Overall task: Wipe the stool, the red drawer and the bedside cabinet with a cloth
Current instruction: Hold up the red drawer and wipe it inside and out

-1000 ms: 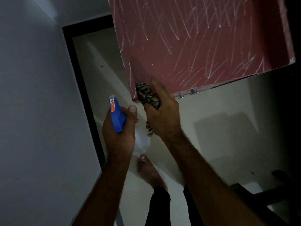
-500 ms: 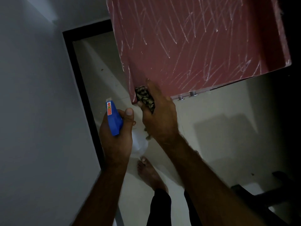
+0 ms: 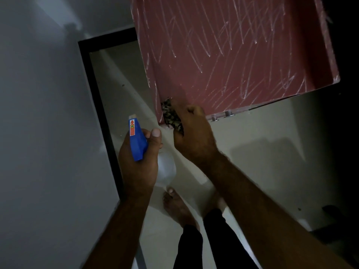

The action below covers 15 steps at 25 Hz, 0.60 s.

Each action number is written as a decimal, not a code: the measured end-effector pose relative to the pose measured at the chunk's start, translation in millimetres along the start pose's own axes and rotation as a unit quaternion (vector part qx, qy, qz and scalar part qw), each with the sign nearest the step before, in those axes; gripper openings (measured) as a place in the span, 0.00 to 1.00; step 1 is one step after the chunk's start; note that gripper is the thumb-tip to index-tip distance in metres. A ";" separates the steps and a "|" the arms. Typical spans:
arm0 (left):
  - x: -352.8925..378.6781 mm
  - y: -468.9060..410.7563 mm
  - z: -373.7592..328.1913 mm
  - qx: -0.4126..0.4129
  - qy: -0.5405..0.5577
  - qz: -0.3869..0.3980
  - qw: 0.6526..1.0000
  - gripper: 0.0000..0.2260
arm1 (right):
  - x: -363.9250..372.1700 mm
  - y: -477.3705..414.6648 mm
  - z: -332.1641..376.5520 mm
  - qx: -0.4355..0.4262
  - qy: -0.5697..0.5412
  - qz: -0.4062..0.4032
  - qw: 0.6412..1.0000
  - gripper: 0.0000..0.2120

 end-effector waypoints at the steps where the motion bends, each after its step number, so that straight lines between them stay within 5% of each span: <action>1: 1.1 0.9 0.4 -0.001 0.009 0.004 1.000 0.14 | -7.4 0.8 -5.6 -0.009 0.011 -0.020 1.000 0.36; 5: 1.7 6.1 4.0 -0.015 0.023 0.002 1.000 0.19 | -28.1 3.7 -25.4 0.049 0.001 -0.110 0.993 0.36; 9: 9.7 11.9 -0.2 -0.013 0.032 0.015 0.999 0.15 | -1.3 11.9 -9.8 -0.023 0.025 -0.007 0.999 0.36; 13: 17.0 16.1 -5.5 -0.006 0.021 0.023 1.000 0.15 | -44.7 12.4 -34.9 0.040 0.015 -0.156 0.987 0.35; 15: 20.9 17.5 -7.9 -0.006 0.019 0.021 1.000 0.14 | -27.0 12.9 -27.7 0.030 0.009 -0.082 0.996 0.36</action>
Point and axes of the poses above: each hand's wrist, its own y-axis away from the middle knuckle, its own x-axis out of the palm, z = x × y, the point moved 10 cm from there along -y, towards the middle knuckle, and after that the axes turned 6 degrees about -y, right-handed, at the moved point
